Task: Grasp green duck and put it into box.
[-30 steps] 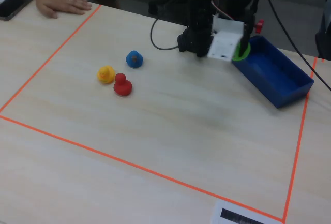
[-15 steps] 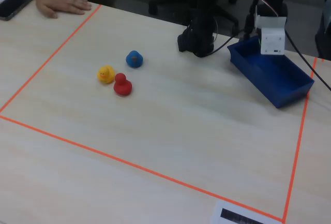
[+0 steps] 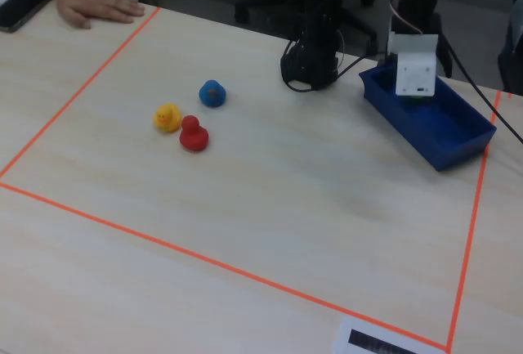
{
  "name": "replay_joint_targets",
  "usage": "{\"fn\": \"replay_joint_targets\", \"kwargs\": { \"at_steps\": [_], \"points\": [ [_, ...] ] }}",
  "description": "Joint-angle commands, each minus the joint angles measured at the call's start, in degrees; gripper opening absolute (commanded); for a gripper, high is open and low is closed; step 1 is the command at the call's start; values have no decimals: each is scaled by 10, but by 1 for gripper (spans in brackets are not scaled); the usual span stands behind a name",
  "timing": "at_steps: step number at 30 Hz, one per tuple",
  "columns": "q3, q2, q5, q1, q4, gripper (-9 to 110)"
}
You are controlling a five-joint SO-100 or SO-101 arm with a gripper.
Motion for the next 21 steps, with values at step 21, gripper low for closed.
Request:
{"fn": "replay_joint_targets", "kwargs": {
  "at_steps": [21],
  "points": [
    [826,833,-353,616,-590,0]
  ]
}}
